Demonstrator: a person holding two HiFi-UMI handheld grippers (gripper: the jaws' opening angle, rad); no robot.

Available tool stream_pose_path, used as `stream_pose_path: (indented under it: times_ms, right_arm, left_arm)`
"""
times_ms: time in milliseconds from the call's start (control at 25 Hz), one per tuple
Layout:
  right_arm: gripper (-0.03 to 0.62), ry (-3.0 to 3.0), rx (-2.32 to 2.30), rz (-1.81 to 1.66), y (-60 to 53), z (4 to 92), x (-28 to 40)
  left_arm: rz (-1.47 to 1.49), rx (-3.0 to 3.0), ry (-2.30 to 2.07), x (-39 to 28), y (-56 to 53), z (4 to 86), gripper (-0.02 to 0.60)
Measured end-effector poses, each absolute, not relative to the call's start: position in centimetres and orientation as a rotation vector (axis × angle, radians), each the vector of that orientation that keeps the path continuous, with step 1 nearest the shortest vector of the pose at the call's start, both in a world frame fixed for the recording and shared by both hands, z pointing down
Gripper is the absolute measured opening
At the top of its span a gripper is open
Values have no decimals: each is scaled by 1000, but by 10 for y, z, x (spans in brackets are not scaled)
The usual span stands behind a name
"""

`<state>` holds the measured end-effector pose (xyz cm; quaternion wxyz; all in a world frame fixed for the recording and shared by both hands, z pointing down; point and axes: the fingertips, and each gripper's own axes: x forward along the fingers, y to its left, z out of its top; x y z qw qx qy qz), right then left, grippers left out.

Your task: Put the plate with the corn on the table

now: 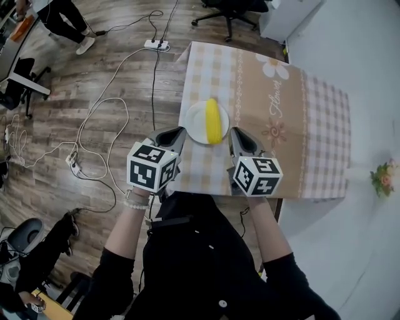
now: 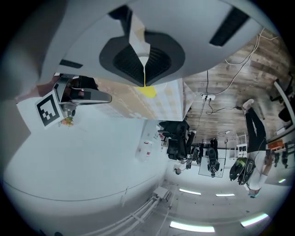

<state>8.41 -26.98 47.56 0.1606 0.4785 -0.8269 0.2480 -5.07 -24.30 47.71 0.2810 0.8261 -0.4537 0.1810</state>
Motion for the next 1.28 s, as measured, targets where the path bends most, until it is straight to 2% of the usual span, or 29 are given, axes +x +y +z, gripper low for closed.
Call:
stream_pose_path:
  times_ms: [760, 1280]
  right_arm:
    - [51, -2530, 1329, 402, -237, 376, 79]
    - [48, -2623, 1346, 272, -234, 324, 76]
  left_arm:
    - [411, 2524, -1428, -41, -216, 358, 15]
    - [435, 2711, -1375, -23, -196, 322, 15]
